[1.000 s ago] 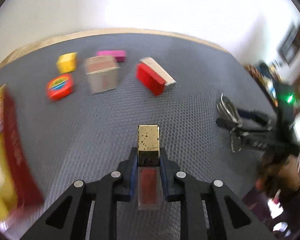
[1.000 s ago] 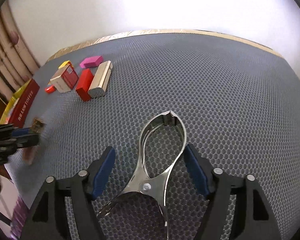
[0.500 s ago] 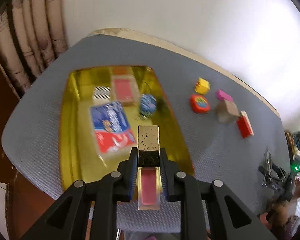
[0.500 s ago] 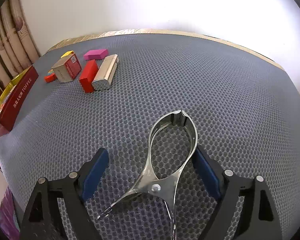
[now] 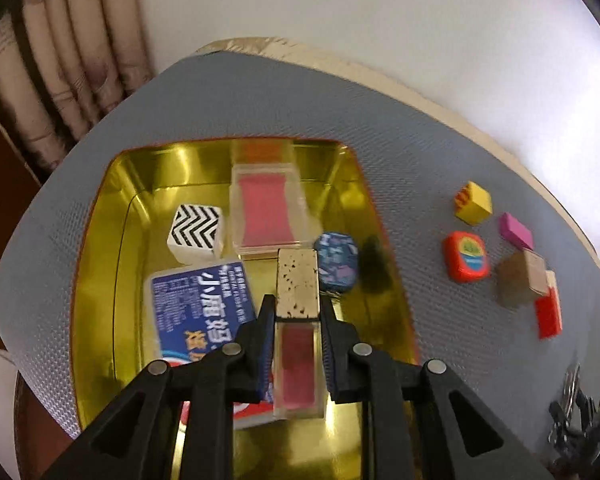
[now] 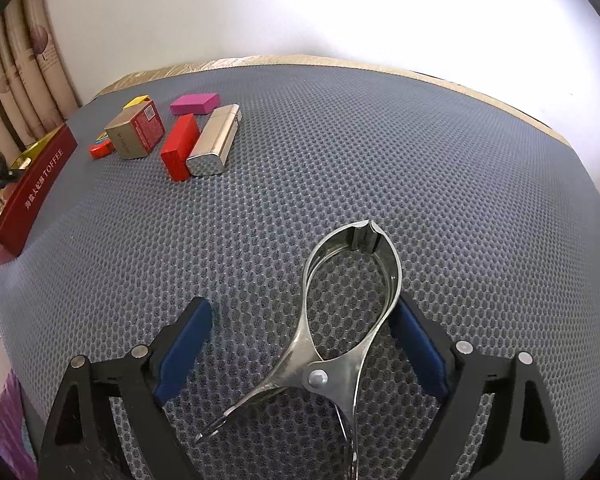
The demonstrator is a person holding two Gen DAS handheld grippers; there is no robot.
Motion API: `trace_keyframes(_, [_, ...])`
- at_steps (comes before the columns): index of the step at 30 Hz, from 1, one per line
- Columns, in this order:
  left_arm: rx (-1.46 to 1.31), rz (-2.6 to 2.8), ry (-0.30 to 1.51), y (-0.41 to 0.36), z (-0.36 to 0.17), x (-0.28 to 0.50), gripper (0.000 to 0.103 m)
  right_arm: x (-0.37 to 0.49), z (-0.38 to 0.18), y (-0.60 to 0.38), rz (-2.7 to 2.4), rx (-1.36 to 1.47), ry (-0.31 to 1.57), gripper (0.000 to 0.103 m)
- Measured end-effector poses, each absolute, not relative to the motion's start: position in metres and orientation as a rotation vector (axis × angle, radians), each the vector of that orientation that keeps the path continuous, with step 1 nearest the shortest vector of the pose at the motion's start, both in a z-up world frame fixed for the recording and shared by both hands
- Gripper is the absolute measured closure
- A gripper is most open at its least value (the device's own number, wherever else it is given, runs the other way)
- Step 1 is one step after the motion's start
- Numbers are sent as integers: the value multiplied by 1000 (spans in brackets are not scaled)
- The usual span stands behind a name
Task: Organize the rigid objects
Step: 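Lower the gold-capped red block into the gold tray and open the left tool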
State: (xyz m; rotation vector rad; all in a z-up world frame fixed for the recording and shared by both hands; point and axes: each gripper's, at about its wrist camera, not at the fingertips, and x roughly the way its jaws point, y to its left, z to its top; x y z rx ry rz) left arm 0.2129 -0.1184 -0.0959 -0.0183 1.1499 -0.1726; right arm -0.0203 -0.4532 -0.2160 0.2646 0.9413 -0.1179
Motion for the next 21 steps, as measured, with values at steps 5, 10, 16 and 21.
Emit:
trace_keyframes(5, [-44, -183, 1145, -117, -92, 213, 82, -17, -217, -452, -108, 260, 947, 8])
trace_keyframes(10, [-161, -141, 1044, -96, -67, 187, 68, -13, -215, -454, -105, 264, 977, 8])
trace_keyframes(16, [-252, -139, 1013, -66, -54, 134, 60, -16, -213, -457, -129, 288, 1028, 8])
trace_keyframes(21, [-175, -148, 1031, -64, -64, 96, 59, -24, -214, -465, -167, 326, 1047, 9])
